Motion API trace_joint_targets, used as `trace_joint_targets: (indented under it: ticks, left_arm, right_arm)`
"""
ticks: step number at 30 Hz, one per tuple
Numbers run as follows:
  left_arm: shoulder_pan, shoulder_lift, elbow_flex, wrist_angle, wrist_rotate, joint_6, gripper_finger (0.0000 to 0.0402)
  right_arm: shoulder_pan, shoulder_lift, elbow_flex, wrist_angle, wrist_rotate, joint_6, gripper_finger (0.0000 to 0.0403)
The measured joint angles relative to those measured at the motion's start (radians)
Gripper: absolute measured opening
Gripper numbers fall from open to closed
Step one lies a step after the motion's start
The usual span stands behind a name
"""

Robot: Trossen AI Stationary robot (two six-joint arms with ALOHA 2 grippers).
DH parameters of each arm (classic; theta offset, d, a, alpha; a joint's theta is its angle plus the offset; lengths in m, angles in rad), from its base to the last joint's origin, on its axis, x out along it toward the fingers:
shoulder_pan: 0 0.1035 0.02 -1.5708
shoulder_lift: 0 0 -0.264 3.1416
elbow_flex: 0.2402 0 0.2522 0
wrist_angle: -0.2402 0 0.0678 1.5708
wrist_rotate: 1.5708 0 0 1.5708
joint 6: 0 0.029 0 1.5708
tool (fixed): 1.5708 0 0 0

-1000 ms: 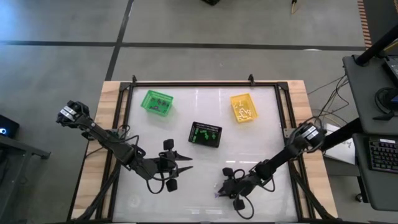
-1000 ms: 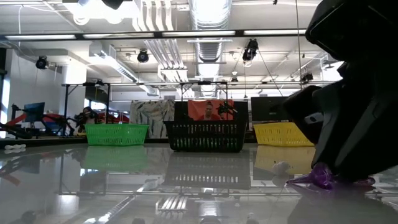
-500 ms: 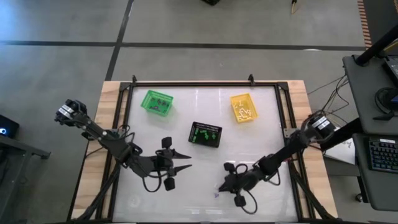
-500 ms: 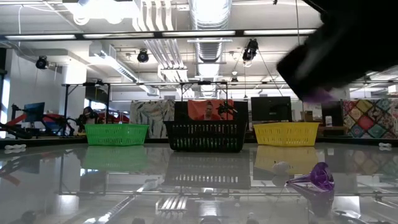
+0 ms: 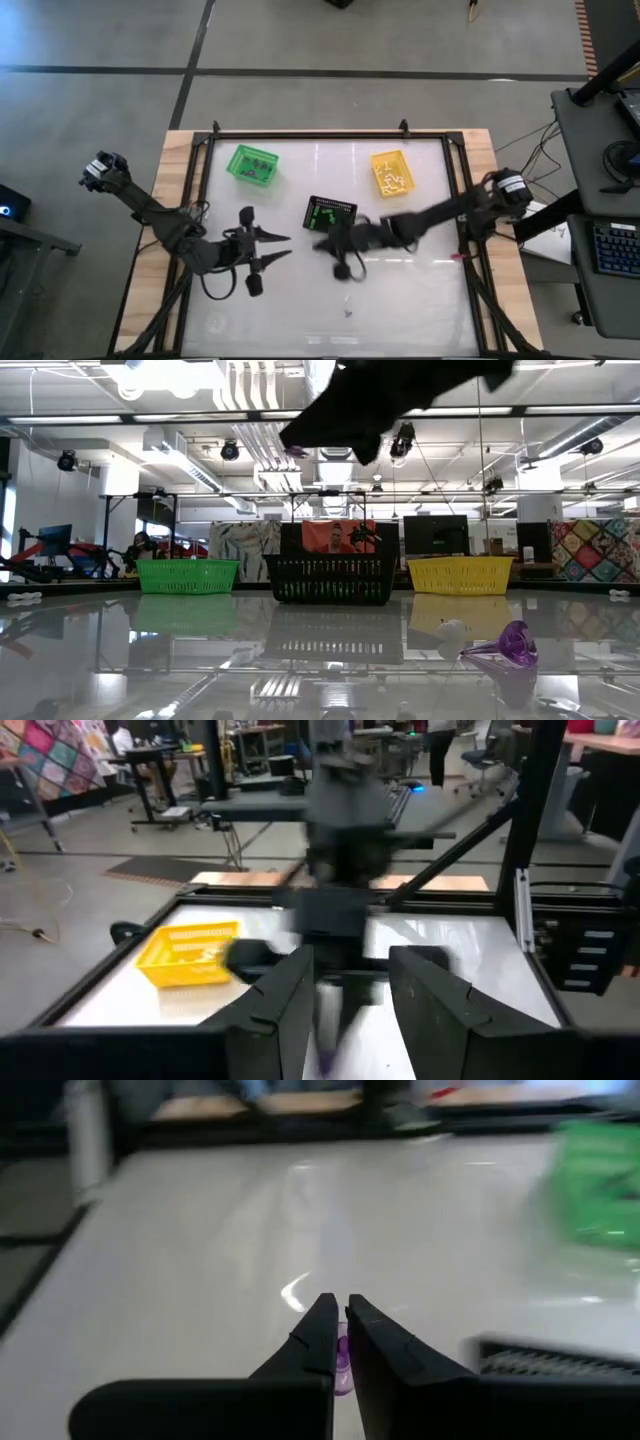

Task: Sort Halloween decoration
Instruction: Put the purple witch hat toy into the green bin

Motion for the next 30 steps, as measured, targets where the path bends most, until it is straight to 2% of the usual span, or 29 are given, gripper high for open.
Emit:
trace_joint_targets:
  ticks: [8, 15, 22, 30]
  left_arm:
    - [-0.037, -0.067, -0.001, -0.061, -0.033, 0.019, 0.0115]
    - [-0.083, -0.104, -0.002, -0.120, -0.093, 0.023, 0.0115]
    - [-0.111, -0.122, -0.002, -0.146, -0.107, 0.023, 0.0115]
    - [-0.140, -0.140, -0.002, -0.169, -0.155, 0.023, 0.0115]
  right_arm:
    - [-0.234, 0.026, 0.175, -0.033, 0.000, -0.099, 0.0009]
    - [-0.376, 0.180, 0.364, -0.024, -0.044, -0.134, 0.0009]
    - [-0.440, 0.370, 0.585, -0.018, -0.054, -0.135, 0.0009]
    - [-0.453, 0.587, 0.854, -0.055, -0.052, -0.091, 0.0009]
